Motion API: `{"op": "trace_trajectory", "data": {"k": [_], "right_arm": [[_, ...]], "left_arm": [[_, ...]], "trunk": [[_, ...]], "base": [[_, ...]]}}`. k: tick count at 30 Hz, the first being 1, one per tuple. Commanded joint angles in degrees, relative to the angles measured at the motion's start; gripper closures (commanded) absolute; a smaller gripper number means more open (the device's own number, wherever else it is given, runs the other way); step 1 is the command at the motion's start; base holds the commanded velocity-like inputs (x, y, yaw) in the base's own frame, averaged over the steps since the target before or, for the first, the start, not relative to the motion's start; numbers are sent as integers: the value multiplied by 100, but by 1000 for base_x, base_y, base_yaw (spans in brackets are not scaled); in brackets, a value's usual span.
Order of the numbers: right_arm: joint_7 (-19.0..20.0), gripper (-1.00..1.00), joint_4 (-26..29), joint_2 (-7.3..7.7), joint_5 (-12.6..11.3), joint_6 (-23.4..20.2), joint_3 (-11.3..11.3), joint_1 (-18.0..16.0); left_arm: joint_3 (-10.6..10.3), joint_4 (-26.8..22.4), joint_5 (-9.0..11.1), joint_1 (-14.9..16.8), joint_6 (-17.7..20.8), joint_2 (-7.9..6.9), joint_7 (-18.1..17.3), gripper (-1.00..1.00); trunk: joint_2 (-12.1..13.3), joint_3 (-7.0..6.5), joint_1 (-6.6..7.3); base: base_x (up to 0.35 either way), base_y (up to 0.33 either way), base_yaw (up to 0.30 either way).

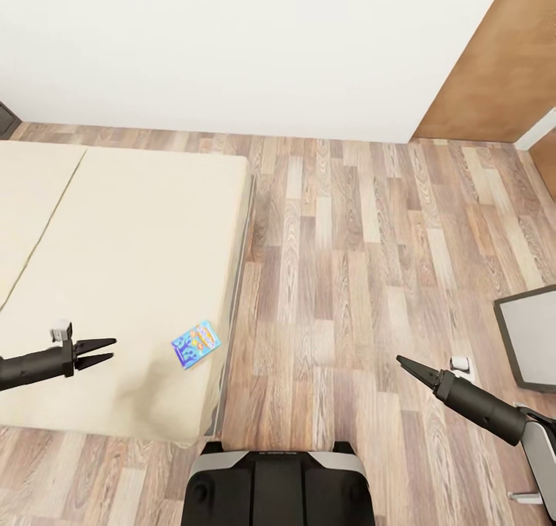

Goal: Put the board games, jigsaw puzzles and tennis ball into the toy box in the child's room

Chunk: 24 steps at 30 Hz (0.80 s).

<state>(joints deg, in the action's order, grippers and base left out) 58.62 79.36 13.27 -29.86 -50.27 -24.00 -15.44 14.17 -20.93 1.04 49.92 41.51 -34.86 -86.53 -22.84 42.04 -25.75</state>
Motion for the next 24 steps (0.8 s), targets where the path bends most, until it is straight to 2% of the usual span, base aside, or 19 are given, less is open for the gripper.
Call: {"op": "trace_trajectory", "data": {"k": [1, 24], "right_arm": [[11, -100, 0, 0, -7, -27, -5, -2], [9, -100, 0, -7, -4, -27, -1, -2]], "left_arm": [[5, 1, -8, 2, 60, 1, -23, -100], [6, 1, -8, 0, 59, 4, -30, -100]], "trunk": [[-8, -4, -4], [-8, -222, -4]], "base": [[0, 0, 0], [0, 0, 0]]}}
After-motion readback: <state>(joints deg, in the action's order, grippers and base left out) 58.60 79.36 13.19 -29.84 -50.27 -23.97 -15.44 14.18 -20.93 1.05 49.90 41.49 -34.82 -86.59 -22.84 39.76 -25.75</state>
